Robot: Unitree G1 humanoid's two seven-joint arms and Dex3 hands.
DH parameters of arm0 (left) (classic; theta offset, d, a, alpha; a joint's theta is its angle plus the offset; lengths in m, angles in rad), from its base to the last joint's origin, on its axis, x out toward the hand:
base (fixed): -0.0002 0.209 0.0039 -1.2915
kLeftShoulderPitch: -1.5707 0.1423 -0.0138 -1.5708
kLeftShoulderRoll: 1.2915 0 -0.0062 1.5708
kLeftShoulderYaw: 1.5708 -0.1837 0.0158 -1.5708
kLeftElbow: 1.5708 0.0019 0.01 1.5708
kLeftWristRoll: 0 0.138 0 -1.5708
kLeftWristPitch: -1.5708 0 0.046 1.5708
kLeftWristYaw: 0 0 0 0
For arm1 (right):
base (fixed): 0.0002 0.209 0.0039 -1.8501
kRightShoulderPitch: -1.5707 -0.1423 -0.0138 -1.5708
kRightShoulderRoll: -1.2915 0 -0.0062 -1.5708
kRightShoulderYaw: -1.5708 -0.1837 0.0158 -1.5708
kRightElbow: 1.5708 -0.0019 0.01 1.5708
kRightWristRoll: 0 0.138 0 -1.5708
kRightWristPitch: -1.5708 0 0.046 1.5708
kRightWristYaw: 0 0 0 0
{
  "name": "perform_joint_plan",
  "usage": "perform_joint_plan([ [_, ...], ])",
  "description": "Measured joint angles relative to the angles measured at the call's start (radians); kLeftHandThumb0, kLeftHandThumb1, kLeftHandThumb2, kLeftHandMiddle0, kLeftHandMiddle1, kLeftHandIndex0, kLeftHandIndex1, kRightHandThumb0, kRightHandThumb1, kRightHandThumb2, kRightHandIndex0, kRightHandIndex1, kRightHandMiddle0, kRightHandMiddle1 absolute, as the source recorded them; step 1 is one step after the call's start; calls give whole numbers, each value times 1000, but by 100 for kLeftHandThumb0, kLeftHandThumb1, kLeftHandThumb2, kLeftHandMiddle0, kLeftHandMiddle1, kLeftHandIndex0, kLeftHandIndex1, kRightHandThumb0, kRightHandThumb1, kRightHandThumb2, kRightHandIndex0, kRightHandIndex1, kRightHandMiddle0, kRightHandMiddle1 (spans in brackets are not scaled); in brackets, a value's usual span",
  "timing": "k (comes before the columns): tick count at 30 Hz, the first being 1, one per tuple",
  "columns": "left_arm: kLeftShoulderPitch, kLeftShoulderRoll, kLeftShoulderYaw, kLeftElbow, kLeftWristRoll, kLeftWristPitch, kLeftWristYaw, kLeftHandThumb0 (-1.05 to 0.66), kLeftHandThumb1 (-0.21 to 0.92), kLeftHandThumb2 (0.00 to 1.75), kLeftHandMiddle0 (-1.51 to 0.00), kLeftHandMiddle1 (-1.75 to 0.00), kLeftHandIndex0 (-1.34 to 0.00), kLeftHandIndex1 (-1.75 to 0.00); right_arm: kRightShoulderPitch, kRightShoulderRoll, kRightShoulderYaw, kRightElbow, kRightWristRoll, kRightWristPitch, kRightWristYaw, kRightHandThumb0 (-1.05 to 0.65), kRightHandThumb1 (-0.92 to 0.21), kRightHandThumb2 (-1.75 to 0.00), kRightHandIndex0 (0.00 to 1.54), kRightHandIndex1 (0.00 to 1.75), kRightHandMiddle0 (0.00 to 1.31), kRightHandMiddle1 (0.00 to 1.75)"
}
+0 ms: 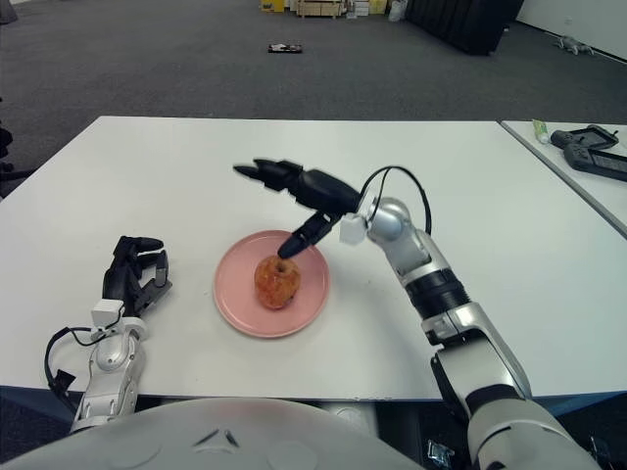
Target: Put the apple into the plate.
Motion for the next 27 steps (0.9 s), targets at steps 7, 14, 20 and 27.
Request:
perform_joint_plan([
  [7,-3,2,1,3,-2,-2,-2,-38,68,86,-62,-161,-34,-175,-3,70,-118,-32,11,54,-156,-105,-92,-30,0,0,0,0],
  [14,-3,1,3,2,-2,0,-2,-39,67,87,-59,-161,-34,-175,74,207,-222,-78,4,167,-382,-77,-91,-59,9,12,0,26],
  [20,0,1,5,-4,-5,3,-2,-39,68,86,-59,-162,-34,-175,189,256,-278,-137,-14,202,-499,-53,-75,-93,3,69,0,95],
  [27,3,2,9,-1,-11,2,-3,-38,69,85,-59,-162,-34,-175,271,313,-326,-167,-40,232,-623,-40,-67,-111,14,97,10,136],
])
